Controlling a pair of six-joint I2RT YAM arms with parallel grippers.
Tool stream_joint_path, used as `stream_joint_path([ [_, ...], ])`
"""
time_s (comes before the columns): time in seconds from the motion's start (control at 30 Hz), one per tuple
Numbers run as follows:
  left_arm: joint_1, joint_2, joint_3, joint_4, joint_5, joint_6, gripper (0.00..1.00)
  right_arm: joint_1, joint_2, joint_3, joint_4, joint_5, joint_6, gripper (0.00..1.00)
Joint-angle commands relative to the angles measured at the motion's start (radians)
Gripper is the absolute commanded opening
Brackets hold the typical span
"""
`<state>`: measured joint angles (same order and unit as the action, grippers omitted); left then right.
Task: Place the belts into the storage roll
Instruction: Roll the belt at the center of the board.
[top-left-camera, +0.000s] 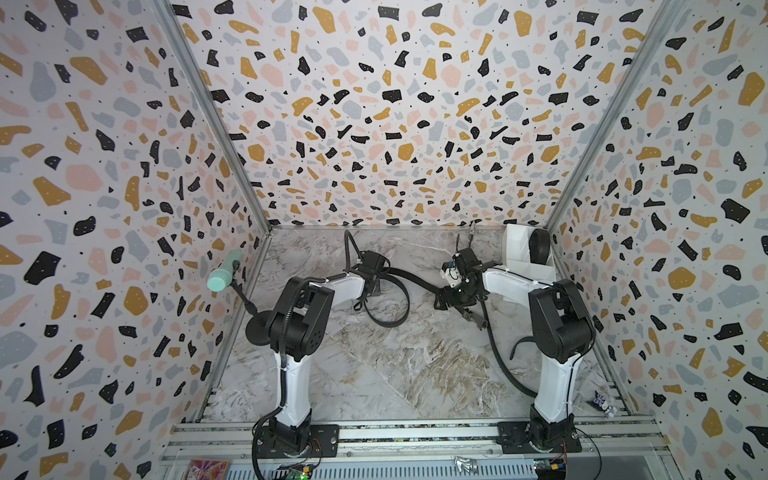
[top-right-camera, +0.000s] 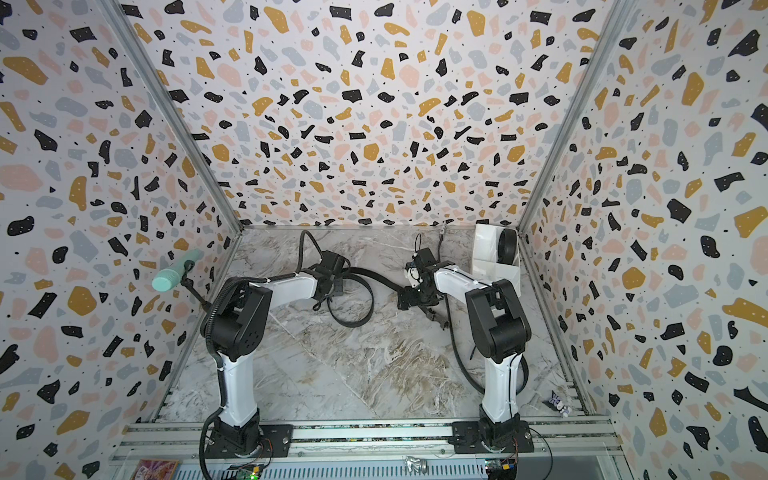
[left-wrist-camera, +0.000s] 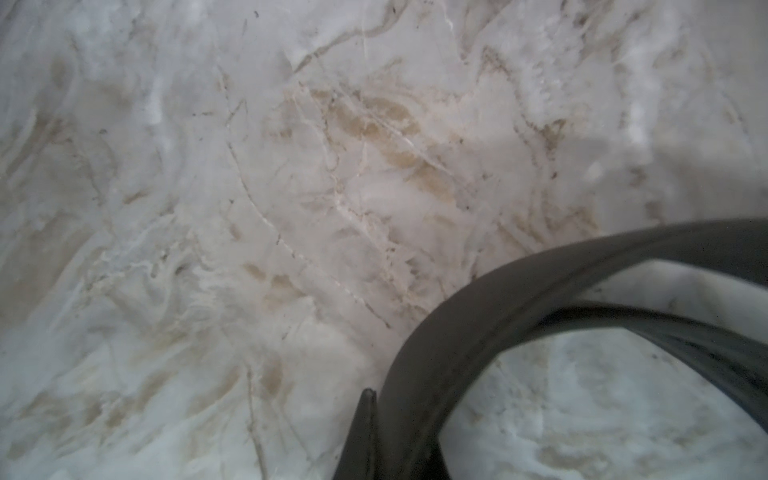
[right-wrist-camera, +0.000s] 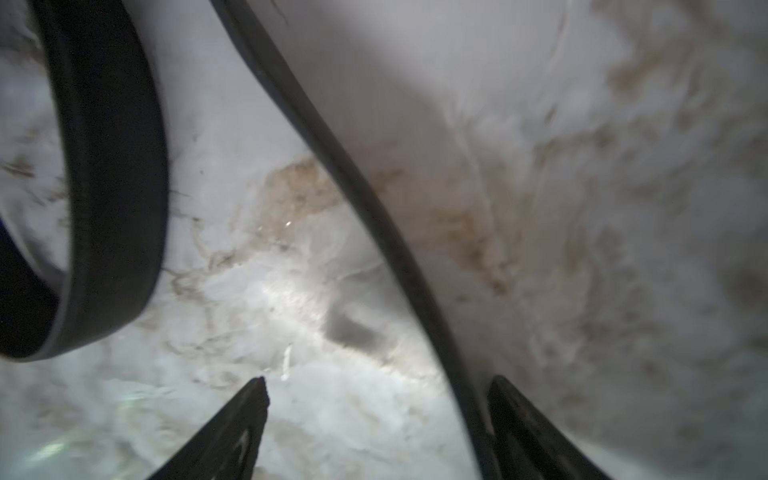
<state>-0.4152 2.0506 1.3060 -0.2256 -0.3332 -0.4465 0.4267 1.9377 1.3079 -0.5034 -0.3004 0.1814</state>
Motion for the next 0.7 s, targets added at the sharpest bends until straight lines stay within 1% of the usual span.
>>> stream_joint_path([
  [0.0,0.004,0.082,0.006,-0.081,0.040,0.011,0.00,0.050,-0.072,-0.073,0.018,-0.029,0.058,0.72],
  [0.07,0.005,0.094,0.027,-0.087,0.047,0.013,0.00,0.096,-0.098,-0.105,0.010,-0.017,0.088,0.63],
  [0.17,0.005,0.110,0.052,-0.100,0.062,0.025,0.00,0.170,-0.139,-0.159,0.007,0.003,0.145,0.52],
  [0.23,0.002,0.114,0.051,-0.102,0.081,0.033,0.00,0.218,-0.154,-0.190,0.022,-0.005,0.185,0.49],
  [0.3,-0.006,0.112,0.046,-0.110,0.102,0.041,0.02,0.249,-0.153,-0.202,0.028,-0.017,0.210,0.49],
  [0.33,-0.011,0.105,0.040,-0.112,0.109,0.043,0.07,0.259,-0.152,-0.200,0.027,-0.017,0.218,0.49],
  [0.43,-0.019,0.060,0.004,-0.105,0.120,0.044,0.23,0.253,-0.152,-0.183,0.028,0.002,0.227,0.53],
  [0.5,-0.022,0.024,-0.008,-0.109,0.129,0.043,0.29,0.239,-0.146,-0.156,0.024,0.001,0.217,0.57],
  [0.67,-0.037,-0.071,-0.004,-0.124,0.130,0.051,0.46,0.199,-0.090,-0.051,-0.015,0.008,0.153,0.61],
])
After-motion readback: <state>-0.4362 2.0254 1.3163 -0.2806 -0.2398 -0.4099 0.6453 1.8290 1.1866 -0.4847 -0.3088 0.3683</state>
